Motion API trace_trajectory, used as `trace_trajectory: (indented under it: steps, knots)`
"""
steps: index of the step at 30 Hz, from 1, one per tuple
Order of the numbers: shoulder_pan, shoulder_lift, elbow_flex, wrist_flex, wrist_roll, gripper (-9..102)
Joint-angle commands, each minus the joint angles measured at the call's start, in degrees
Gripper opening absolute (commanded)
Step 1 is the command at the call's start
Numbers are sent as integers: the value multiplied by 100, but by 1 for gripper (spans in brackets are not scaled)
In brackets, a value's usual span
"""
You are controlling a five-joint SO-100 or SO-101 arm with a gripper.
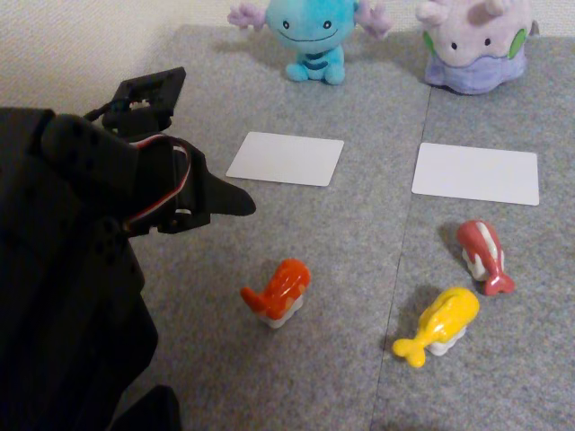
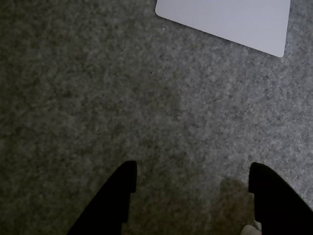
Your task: Wooper wants to eat egg sudhi, and Goomy wants to eat shrimp sushi
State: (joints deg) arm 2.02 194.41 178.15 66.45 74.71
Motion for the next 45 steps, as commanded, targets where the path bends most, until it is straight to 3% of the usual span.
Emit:
trace_trajectory:
  steps: [1,17,26,37,45]
  knots:
    - [123,53,158,-2355,923,27]
    - [132,35,-264,-2241,844,27]
    - [299,-396,-2804,-343,404,28]
    - [1257,-3270,-4860,562,-554,28]
    - [1362,-5133,-5845,2188,-958,28]
